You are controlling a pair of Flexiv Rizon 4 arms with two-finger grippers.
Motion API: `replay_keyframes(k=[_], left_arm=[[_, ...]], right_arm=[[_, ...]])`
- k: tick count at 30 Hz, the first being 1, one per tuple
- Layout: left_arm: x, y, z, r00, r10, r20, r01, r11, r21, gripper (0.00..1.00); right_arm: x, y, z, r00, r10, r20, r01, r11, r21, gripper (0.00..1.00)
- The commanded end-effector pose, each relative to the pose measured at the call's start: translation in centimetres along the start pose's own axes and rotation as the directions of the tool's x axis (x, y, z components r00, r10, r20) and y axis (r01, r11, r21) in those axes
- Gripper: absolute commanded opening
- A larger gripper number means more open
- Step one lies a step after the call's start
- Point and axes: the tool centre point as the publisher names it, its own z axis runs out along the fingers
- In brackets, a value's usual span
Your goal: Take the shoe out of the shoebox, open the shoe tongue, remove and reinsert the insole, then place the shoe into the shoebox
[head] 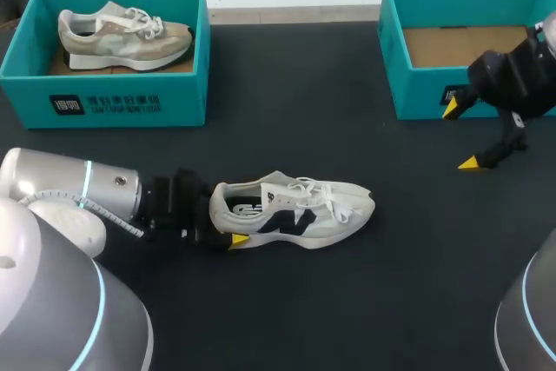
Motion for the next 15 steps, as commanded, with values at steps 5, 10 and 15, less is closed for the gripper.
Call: replay_keyframes(k=[5,10,15], left_arm=[[0.5,0.3,0.4,1.0,0.0,0.006,0.0,1.0,-0.002,0.0],[0.5,0.3,0.4,1.0,0.0,0.006,0.0,1.0,-0.002,0.0],[0.5,0.3,0.4,1.0,0.0,0.006,0.0,1.0,-0.002,0.0]], right_arm=[[0.0,0.0,0.1,1.0,0.001,-0.001,-0.001,1.0,0.003,1.0],[-1.1,1.7,1.0,0.996,0.094,0.002,-0.094,0.995,0.041,1.0],[-1.7,3.2,1.9,0.884,0.42,0.207,-0.444,0.892,0.087,1.0]])
